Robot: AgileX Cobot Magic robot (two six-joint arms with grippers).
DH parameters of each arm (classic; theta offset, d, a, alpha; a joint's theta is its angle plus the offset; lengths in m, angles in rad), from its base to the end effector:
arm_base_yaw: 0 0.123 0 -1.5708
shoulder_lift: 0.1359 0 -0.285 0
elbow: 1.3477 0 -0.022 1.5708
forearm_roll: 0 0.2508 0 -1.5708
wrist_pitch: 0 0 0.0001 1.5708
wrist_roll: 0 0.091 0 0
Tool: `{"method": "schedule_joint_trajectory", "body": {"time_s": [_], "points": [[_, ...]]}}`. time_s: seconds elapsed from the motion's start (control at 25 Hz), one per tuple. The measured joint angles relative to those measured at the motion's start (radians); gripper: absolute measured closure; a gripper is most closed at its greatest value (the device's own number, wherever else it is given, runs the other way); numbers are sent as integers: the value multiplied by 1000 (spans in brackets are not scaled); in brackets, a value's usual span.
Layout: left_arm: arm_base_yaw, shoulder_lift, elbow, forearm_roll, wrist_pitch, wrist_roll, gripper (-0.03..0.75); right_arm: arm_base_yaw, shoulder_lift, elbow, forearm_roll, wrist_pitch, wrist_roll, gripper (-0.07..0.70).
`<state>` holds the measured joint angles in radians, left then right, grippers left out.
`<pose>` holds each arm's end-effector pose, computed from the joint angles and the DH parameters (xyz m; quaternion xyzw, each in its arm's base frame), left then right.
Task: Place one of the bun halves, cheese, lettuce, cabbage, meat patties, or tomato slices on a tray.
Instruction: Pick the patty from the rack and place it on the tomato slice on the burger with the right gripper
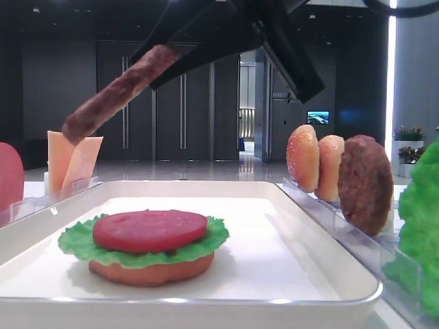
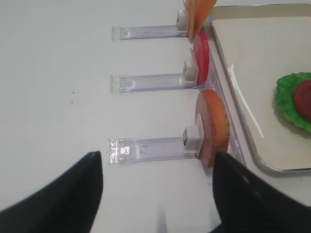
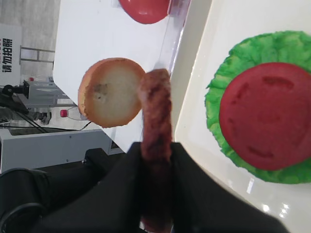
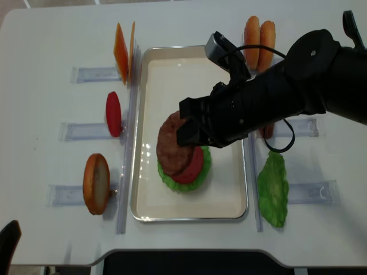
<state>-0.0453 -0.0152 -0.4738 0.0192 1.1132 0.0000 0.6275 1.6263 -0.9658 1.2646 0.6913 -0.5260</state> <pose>-0.0064 0.0019 0.2658 0.0191 0.8691 -0.0016 0.4943 0.2315 0.2364 0.2325 -0.1057 0.8823 0.4475 0.1004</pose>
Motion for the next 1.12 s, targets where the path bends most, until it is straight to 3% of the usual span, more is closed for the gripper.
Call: {"method": "schedule_joint_trajectory", "body": {"time_s": [0.36,0.64,1.12], "points": [[0,0,0,0,0,0,181,-35,104,1,154,32,-174,525],[0,0,0,0,0,0,181,-100,111,1,171,65,-225,525],[0,0,0,0,0,0,181,-111,197,1,194,124,-279,525]]}}
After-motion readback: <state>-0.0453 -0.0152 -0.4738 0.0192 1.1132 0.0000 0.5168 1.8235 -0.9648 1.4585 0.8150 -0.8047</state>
